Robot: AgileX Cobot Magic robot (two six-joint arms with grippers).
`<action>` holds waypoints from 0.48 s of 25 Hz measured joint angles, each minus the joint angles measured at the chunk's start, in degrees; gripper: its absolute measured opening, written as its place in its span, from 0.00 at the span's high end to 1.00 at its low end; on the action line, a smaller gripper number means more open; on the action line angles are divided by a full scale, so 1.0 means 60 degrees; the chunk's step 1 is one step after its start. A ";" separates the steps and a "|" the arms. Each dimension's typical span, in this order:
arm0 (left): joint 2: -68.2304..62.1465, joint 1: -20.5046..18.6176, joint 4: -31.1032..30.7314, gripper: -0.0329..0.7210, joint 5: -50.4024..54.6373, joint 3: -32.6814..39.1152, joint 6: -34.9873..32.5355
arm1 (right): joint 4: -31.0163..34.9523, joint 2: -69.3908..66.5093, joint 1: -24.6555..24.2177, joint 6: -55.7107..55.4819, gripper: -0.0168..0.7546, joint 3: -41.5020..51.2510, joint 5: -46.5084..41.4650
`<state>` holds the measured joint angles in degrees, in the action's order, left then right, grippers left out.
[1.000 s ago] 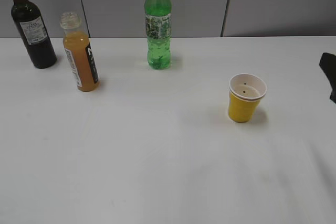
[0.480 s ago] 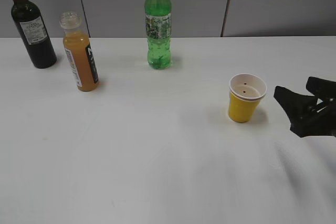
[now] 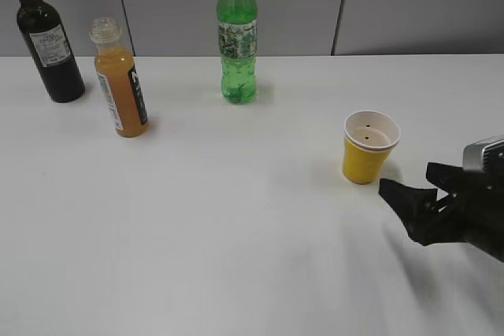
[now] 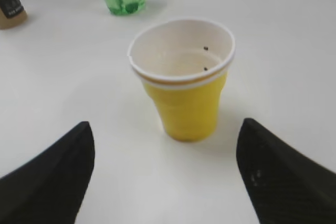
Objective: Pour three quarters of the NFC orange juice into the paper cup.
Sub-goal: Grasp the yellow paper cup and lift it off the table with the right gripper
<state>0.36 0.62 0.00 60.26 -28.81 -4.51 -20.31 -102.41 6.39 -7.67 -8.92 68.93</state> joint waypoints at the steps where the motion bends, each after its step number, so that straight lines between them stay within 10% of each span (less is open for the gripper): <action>1: 0.0000 0.0000 0.0000 0.64 0.0000 0.0000 0.0000 | 0.0008 -0.0278 0.0000 0.0110 0.10 0.0000 0.0004; 12: 0.0000 0.0000 0.0000 0.64 0.0000 0.0000 0.0009 | 0.0112 -0.1631 0.0000 0.0865 0.09 -0.0471 0.0023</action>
<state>0.36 0.62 0.00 60.26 -28.81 -4.45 -19.63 -112.19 6.39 -2.48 -11.75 69.07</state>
